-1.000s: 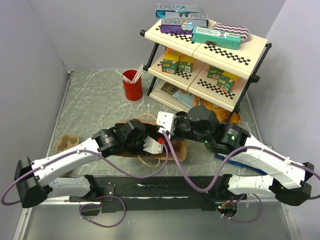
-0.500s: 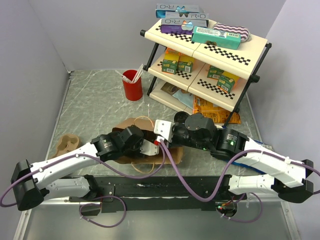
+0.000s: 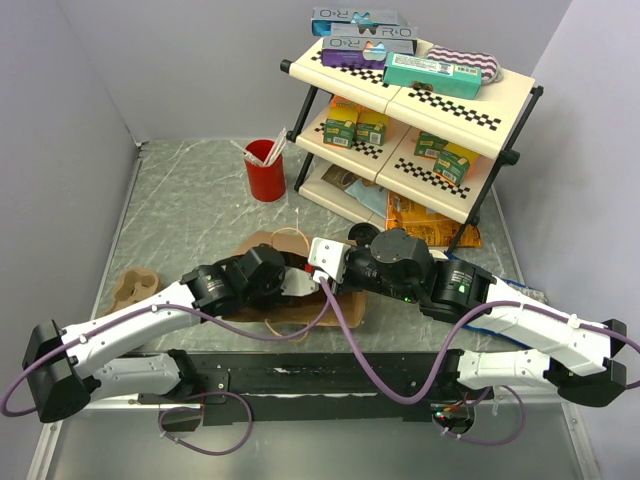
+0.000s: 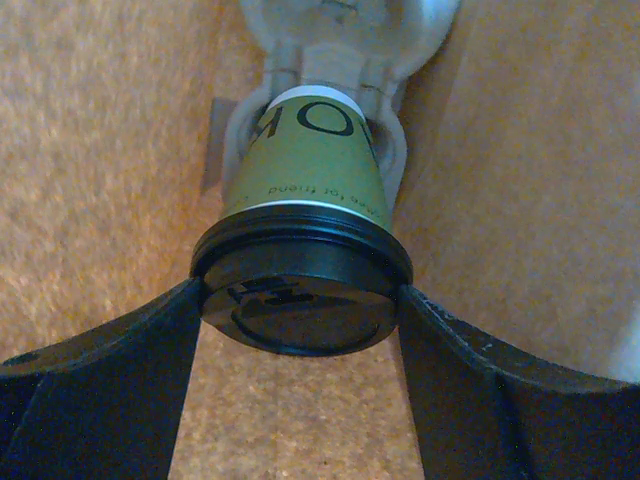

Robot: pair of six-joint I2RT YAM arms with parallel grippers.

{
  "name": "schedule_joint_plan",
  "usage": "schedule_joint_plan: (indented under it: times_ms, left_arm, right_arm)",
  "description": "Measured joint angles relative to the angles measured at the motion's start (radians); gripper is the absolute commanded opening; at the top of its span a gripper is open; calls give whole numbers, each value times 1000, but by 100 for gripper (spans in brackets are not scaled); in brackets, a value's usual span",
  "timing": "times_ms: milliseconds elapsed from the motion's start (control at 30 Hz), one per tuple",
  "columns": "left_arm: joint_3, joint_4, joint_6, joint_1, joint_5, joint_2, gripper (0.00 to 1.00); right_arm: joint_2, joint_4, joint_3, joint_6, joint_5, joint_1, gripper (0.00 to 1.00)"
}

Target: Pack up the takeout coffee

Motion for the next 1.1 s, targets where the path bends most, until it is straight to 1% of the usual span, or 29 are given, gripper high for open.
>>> schedule_joint_plan:
  times_ms: [200,500,767,1100]
  left_arm:
    - [23,4,-27,23,-1,17,1]
    - [33,4,-30,25,-5,26,1]
    - [73,-40,-38,33,-2,26,1]
    - [72,-53,-28,33,-10,25,1]
  right_arm:
    - [-1,6,-1,1,-1,-2,0]
    - [-1,7,-1,2,-3,-5,0]
    - [-2,17,-2,4,-4,-9,0]
    - [-12,22,-18,12,-21,-16,0]
